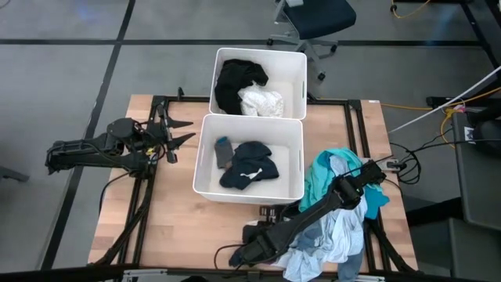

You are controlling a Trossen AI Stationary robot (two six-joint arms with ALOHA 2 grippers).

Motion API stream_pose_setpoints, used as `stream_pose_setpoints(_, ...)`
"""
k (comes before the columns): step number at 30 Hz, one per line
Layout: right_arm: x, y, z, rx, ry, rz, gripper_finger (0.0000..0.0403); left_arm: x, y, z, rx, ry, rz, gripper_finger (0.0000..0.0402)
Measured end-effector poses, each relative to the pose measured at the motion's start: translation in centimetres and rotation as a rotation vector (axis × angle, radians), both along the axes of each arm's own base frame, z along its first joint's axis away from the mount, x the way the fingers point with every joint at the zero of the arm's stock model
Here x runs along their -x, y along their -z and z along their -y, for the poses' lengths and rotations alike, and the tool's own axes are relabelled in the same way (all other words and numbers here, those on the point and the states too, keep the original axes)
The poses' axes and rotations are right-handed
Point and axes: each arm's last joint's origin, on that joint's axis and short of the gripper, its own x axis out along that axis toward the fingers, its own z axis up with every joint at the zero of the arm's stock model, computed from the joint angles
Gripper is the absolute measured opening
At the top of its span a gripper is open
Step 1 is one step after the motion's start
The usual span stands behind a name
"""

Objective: Sort clothes
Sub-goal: Put the right dark blue sock into the bottom white bin

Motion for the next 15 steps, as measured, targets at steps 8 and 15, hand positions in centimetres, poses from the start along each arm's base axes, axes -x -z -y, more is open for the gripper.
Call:
stream_pose_setpoints(8,0.7,-5.5,0.7,-0.005,0.035,0.114,0.0014,0.0,0.0,0.0,0.0,0.0,-0.001,0.015)
stream_pose_setpoints(15,2.0,-9.9,1.7,0.009,0.097,0.241,0.0004,0.0,0.0,0.0,0.0,0.0,0.001,0.015)
